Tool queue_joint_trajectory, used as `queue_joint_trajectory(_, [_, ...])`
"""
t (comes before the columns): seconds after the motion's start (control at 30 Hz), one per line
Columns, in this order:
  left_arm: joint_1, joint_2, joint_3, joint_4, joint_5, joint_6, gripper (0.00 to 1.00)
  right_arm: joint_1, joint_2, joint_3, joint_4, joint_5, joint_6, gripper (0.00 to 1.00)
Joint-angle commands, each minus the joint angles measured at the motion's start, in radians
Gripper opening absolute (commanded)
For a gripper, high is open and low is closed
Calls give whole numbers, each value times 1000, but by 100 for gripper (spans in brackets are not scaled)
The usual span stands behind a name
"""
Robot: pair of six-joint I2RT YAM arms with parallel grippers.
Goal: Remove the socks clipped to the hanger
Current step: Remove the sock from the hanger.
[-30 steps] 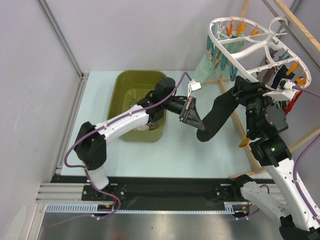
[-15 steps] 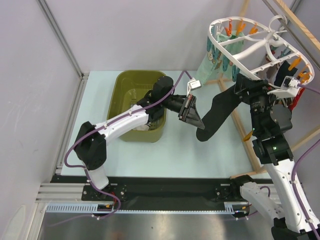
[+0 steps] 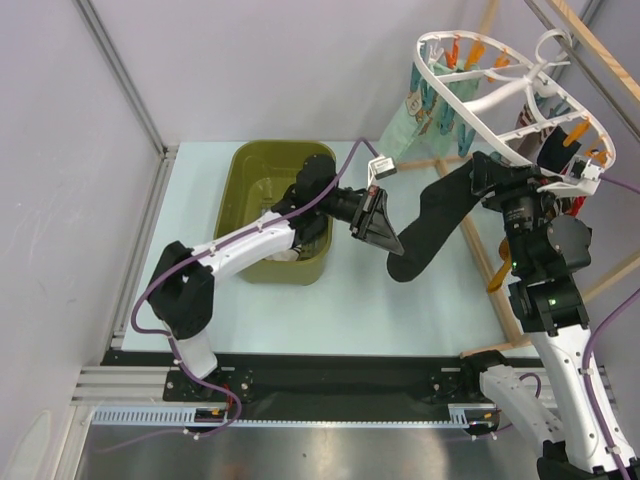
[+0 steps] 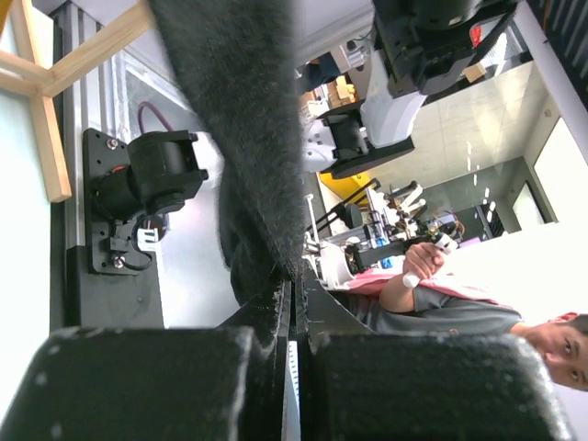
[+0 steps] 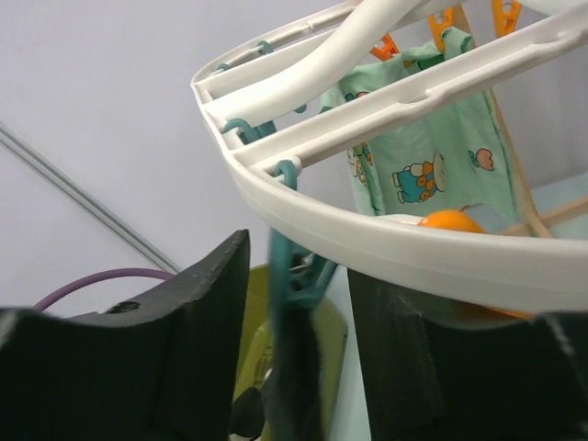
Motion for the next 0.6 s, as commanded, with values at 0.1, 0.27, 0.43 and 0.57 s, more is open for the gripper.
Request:
queue_joint_trajectory(0.1, [13,-3,-3,171,39,-108,0,-12,-14,-2,69,-51,-8,63])
queue_joint_trajectory(0.27, [16,14,-12,266,48,-183,0,-31,-15,-5,72,-73,3,61])
queue_joint_trajectory(0.43, [18,26,-32,377,51,-278,0,-58,-16,-4,69,-85,14,40])
queue_joint_trajectory(0.57, [18,33,-35,420,51,-312,0,-68,-25,-4,72,-91,20,24])
